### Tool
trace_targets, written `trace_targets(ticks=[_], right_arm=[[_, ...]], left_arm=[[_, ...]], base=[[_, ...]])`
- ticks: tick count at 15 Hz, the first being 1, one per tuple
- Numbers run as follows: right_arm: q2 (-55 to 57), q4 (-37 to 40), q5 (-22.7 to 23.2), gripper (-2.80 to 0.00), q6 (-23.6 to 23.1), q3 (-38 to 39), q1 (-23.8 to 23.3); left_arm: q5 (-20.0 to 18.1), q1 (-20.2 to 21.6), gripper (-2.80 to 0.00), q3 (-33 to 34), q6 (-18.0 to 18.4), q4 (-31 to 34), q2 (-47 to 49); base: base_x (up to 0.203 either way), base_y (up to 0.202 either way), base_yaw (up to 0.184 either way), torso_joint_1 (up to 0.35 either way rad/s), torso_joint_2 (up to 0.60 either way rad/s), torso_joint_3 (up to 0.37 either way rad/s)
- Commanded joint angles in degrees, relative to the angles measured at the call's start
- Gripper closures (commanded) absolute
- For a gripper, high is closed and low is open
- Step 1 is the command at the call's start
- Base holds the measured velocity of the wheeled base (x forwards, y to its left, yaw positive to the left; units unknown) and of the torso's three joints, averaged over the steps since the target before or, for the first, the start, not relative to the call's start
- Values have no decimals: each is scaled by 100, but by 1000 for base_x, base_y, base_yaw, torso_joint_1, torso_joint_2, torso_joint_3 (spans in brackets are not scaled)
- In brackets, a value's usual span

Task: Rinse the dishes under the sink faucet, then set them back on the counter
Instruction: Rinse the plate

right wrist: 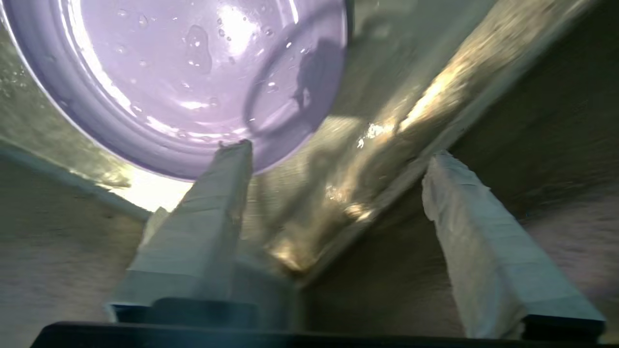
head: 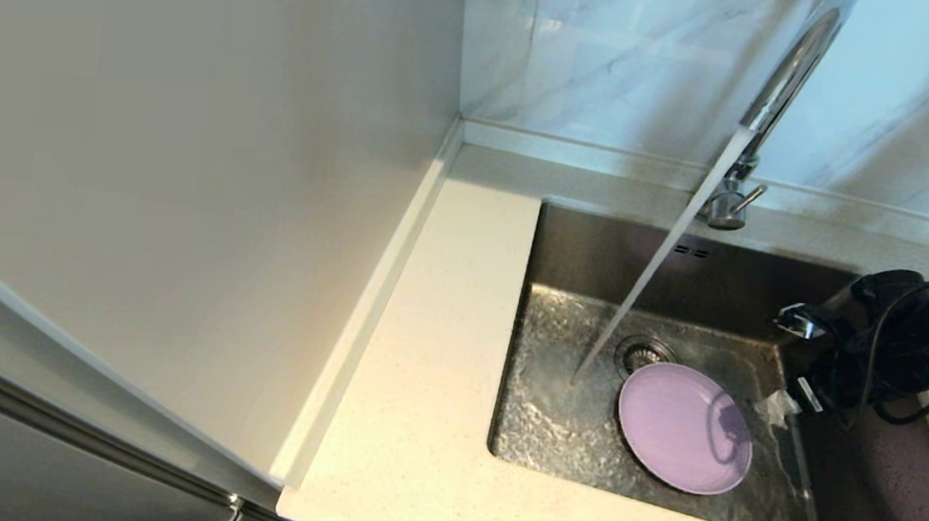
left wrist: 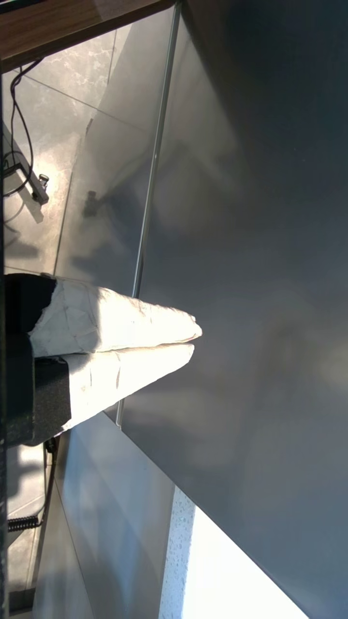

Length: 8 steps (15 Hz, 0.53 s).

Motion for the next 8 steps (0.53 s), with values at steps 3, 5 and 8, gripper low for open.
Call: trace_targets(ticks=[3, 5, 8], right_arm=[[598, 127, 14, -280, 341, -358, 93], [760, 109, -2, -280, 424, -512, 175], [1011, 103, -25, -280, 538, -832, 258]], left_arm=[[-7, 0, 0, 0, 0, 0, 0], [1, 0, 0, 0, 0, 0, 0], [-5, 0, 0, 0, 0, 0, 0]], base=[[0, 0, 0, 0, 0, 0], [0, 0, 0, 0, 0, 0], [0, 0, 0, 0, 0, 0]])
